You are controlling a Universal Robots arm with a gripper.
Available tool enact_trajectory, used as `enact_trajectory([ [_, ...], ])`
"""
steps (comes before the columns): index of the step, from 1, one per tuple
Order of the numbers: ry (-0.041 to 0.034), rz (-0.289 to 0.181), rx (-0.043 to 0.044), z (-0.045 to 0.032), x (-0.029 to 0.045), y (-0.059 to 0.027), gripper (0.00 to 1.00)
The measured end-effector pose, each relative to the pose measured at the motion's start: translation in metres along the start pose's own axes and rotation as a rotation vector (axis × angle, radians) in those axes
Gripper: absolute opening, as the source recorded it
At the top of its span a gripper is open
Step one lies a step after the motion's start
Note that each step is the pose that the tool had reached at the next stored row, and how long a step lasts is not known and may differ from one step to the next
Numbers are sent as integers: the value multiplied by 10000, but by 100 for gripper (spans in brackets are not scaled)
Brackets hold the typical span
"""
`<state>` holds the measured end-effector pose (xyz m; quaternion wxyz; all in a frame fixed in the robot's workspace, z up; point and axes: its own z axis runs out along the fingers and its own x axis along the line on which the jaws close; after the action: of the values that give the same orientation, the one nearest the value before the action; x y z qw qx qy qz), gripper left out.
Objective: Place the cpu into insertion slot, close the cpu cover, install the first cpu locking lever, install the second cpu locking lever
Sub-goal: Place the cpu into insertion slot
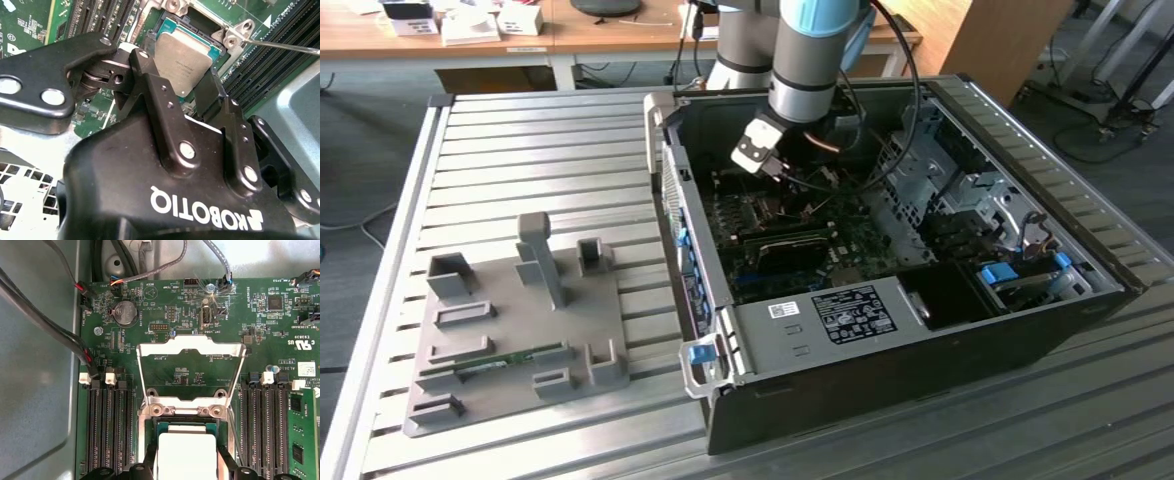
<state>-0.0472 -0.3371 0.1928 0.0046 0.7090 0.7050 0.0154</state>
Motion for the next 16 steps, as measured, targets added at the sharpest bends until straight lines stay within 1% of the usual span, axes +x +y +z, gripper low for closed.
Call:
enact_trajectory([
  [3, -5, -1, 4, 0, 11, -1, 54],
  [16, -2, 4, 1, 15, 12, -1, 54],
])
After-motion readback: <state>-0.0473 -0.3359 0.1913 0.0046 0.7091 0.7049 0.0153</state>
